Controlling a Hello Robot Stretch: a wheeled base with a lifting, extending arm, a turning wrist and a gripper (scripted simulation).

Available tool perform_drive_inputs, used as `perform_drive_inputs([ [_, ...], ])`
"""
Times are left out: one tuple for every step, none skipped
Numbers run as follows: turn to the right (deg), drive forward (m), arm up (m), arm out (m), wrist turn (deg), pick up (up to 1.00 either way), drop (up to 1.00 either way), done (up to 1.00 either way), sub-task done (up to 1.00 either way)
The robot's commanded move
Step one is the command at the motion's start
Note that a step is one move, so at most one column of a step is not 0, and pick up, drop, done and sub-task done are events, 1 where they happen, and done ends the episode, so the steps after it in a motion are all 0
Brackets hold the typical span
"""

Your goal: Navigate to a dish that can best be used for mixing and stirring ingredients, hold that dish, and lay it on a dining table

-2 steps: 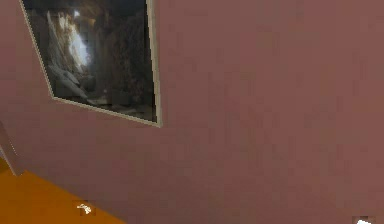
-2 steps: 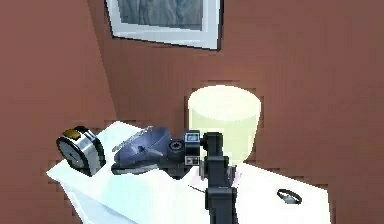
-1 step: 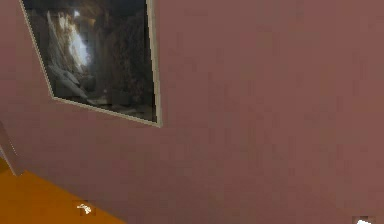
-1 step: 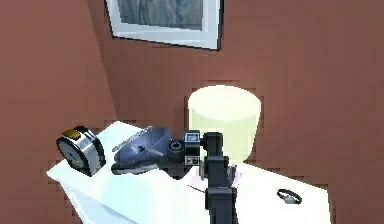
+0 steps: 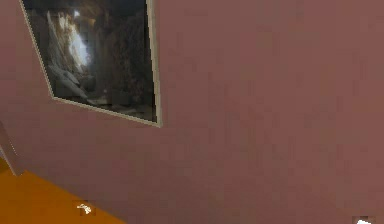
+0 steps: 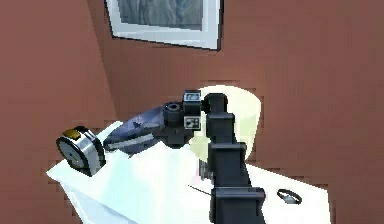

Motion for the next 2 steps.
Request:
perform_drive_inputs([
  [0.0, 0.0, 0.06, 0.0, 0.0, 0.0, 0.0, 0.0, 0.0],
  [0.0, 0.0, 0.0, 0.0, -45.0, 0.0, 0.0, 0.0, 0.0],
])
